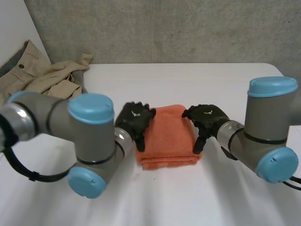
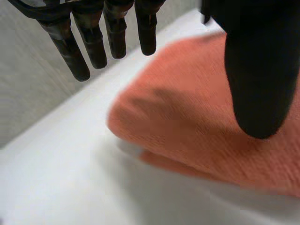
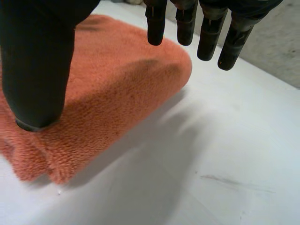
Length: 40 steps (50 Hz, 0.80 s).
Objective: Fold the laundry.
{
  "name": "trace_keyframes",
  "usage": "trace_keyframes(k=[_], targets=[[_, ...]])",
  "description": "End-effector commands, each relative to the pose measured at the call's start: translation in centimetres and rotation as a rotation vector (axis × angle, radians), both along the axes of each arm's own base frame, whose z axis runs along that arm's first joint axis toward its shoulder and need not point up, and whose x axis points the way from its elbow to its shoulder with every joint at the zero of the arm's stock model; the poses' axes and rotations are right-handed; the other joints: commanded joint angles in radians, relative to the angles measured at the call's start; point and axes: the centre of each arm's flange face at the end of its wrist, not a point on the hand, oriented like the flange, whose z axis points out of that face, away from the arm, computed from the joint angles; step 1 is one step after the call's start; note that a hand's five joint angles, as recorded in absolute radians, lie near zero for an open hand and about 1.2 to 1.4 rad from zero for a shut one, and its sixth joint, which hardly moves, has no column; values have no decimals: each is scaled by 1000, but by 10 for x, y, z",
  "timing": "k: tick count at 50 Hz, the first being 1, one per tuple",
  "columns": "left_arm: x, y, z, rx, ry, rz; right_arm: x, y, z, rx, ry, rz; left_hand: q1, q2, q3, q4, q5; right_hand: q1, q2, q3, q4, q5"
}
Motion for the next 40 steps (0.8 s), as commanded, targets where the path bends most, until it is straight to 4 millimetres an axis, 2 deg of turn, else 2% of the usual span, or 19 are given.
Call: trace_keyframes(k=[1, 5, 9, 15, 22, 32, 40], targets=[[12, -2, 58, -79, 113, -33, -15, 19, 3, 54, -104, -102, -50, -40, -39, -39, -28, -21, -47, -43, -63, -71], [18, -2, 78, -57, 194, -80, -20, 29, -10, 153, -158, -143, -50, -40, -39, -39, -29, -21, -47, -43, -63, -71], [22, 1, 85, 21, 242, -167, -24, 35, -20, 202, -173, -170, -47, -37, -36, -36, -26, -8, -34, -30, -50, -57], [23, 10, 86, 108, 260, -290, -21, 32, -35, 192, -211, -178, -41, -31, -30, -30, -20, 144, 118, 122, 103, 95], [24, 10, 85, 117, 259, -297, -15, 23, -46, 185, -226, -176, -35, -25, -25, -24, -14, 251, 224, 228, 209, 201], [24, 12, 92, 101, 266, -304, -5, 18, -53, 194, -245, -170, -32, -22, -22, -21, -11, 321, 295, 299, 279, 271], [24, 14, 95, 93, 271, -306, 5, 12, -52, 168, -263, -154, -32, -22, -22, -21, -11, 494, 468, 472, 452, 444]])
